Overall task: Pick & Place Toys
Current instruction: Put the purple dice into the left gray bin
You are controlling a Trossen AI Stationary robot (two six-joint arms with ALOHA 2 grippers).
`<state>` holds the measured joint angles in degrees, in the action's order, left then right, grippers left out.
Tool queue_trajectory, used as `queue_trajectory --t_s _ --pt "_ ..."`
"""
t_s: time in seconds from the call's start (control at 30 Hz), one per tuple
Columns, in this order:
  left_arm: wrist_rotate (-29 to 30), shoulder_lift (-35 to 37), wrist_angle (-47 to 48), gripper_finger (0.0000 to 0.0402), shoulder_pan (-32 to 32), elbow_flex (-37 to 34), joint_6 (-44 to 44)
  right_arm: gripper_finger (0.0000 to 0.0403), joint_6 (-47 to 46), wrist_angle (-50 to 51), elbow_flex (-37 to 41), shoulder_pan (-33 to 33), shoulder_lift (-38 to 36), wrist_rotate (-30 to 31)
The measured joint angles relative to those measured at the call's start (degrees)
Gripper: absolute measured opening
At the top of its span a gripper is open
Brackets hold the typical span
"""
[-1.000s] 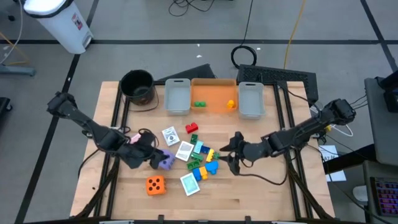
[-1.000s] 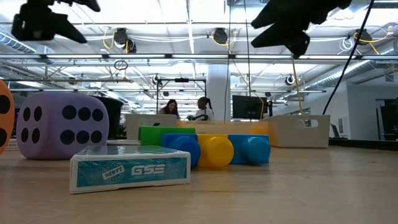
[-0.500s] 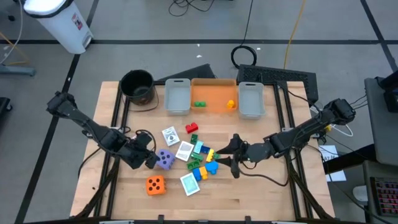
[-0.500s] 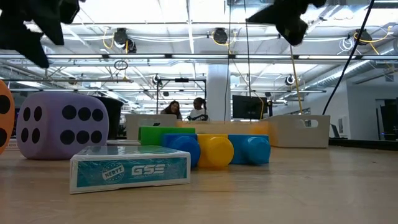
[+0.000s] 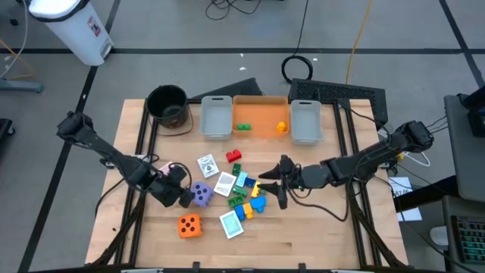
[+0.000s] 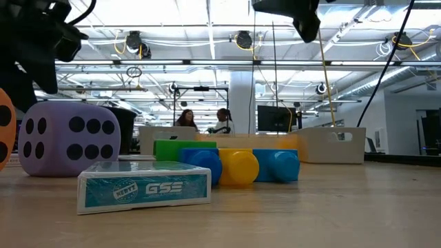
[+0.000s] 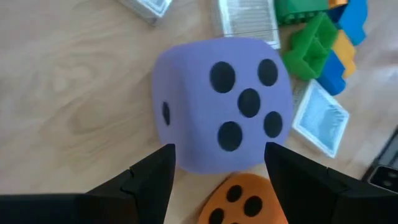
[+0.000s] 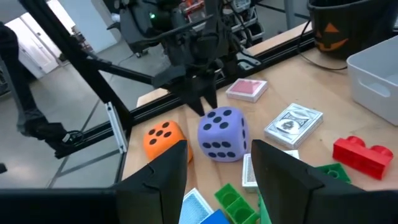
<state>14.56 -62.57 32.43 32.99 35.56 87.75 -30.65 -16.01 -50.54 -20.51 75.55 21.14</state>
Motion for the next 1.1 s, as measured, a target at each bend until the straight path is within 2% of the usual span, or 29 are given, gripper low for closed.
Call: queue_trajectory --t_s 0.4,0.67,0.97,1.1 --pt "0.42 0.07 -3.02 0.0255 -1.87 -3.03 -0.74 0.0167 0.09 0.14 0.0 2.79 0.0 -0.31" --pt "0.11 0.02 -7.77 0.0255 -6.25 -3.16 -8.72 0.0167 0.52 1.9 0.0 3.65 0.0 -0.41" --pt "-7.68 0.02 -8.75 0.0255 -12.92 -3.16 -15.09 0.0167 2.97 2.62 0.0 3.72 0.0 -0.42" --pt "-9.22 0.0 -8.7 0.0255 -15.7 -3.16 -16.95 0.0166 3.5 2.62 0.0 3.74 0.0 -0.36"
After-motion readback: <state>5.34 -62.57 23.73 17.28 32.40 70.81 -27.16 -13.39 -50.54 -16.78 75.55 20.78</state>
